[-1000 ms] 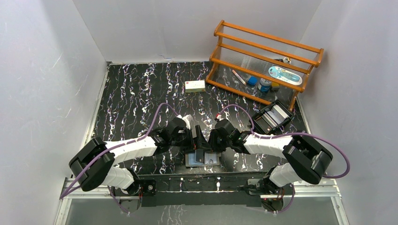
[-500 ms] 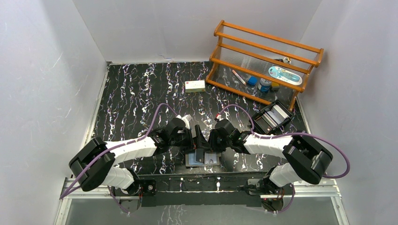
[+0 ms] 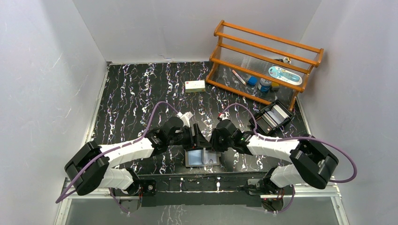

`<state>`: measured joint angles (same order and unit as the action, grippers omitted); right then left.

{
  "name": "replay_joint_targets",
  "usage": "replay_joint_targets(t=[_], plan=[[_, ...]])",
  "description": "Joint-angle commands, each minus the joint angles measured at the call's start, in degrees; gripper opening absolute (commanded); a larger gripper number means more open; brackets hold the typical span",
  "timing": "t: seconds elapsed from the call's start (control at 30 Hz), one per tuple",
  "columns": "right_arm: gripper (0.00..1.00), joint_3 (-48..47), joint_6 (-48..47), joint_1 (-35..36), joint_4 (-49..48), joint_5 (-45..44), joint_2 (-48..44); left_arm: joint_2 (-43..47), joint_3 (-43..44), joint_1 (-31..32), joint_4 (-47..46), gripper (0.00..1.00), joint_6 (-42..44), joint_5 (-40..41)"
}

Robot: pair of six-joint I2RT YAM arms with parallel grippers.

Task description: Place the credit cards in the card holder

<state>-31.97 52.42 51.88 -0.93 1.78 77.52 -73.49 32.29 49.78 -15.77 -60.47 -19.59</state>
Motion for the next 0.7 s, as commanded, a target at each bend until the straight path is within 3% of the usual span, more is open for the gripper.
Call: replay_joint_targets(t=[0.0, 0.2, 0.3, 0.37, 0.5, 0.57, 0.67], plan=[[0.27, 1.26, 0.92, 0.24, 1.67, -3.73, -2.81, 0.91, 1.1, 0.22, -1.17, 0.55, 0.88, -1.05], [0.27, 0.66, -0.89, -0.46, 6.43, -9.47, -6.98, -2.21, -0.08, 0.15, -3.39, 0.38, 1.49, -1.45], [0.27, 0.84, -1.56, -1.4, 8.27, -11.07, -10.12, -3.64, 0.07, 0.22, -4.33, 0.35, 1.71, -1.92], [0.27, 1.17, -1.99, -1.79, 7.41, -9.83, -11.2, -3.65, 1.6, 0.16, -0.78, 0.4, 2.98, -1.51], [0.25, 0.86, -0.89, -1.55, 1.81, -2.2, -9.26, 0.29, 6.61, 0.18, 16.25, 0.52, 6.52, 6.31], [0.24, -0.13, -0.18, -0.68, 0.26, 0.14, -6.97, 1.83, 7.64, 0.1, 23.51, 0.53, 6.95, 10.62], [0.23, -2.36, -0.44, 1.52, 0.0, -0.13, -3.15, 3.4, 5.66, -0.02, 26.16, 0.53, 5.9, 11.9]])
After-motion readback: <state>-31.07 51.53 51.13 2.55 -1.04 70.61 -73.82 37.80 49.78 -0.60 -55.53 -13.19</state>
